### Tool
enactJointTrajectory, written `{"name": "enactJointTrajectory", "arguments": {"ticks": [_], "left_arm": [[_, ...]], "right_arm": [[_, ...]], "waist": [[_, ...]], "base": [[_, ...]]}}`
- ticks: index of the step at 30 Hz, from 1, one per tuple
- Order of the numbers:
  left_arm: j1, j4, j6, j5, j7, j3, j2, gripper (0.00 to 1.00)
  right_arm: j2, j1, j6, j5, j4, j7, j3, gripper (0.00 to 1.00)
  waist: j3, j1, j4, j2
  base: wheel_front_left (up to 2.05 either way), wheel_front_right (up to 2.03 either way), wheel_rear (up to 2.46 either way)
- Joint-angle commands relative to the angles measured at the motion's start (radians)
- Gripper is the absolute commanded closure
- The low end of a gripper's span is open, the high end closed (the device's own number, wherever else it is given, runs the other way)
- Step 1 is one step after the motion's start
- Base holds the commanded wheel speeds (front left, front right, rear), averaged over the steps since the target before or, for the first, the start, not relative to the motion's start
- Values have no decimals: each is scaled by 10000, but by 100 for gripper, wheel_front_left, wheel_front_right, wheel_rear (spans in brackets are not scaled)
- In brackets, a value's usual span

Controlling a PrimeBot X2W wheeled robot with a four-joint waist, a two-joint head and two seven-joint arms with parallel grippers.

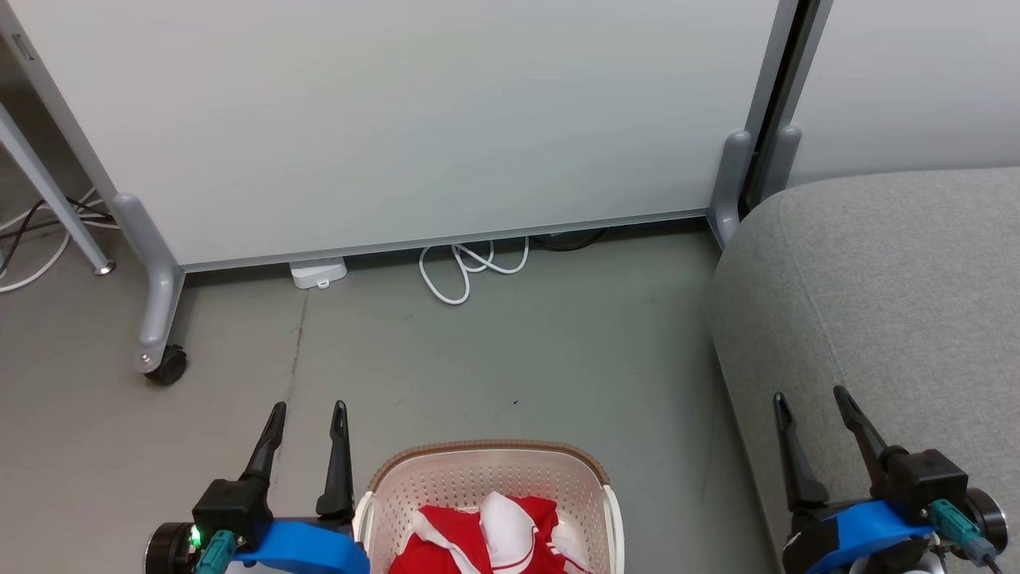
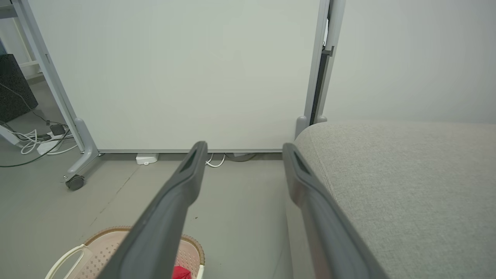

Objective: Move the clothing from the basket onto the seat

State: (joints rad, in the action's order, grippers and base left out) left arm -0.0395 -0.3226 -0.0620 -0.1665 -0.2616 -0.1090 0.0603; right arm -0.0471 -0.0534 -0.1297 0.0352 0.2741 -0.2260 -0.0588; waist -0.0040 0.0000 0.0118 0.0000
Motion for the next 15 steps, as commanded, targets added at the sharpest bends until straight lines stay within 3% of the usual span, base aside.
{"name": "enactJointTrajectory", "arguments": {"ticks": [1, 8, 15], "left_arm": [[-70, -14, -20, 45, -52, 44, 5, 0], [5, -66, -39, -13, -52, 130, -20, 0], [-180, -617, -76, -155, -44, 234, 16, 0]], "right_arm": [[-59, -110, -18, 2, 16, -44, 6, 0], [-58, -131, -18, 53, 69, -53, 69, 0], [-55, -511, -12, 431, -123, -46, 539, 0]], "waist": [[4, 0, 1, 0], [26, 0, -79, 0], [587, 0, -750, 0]], "base": [[0, 0, 0], [0, 0, 0], [0, 0, 0]]}}
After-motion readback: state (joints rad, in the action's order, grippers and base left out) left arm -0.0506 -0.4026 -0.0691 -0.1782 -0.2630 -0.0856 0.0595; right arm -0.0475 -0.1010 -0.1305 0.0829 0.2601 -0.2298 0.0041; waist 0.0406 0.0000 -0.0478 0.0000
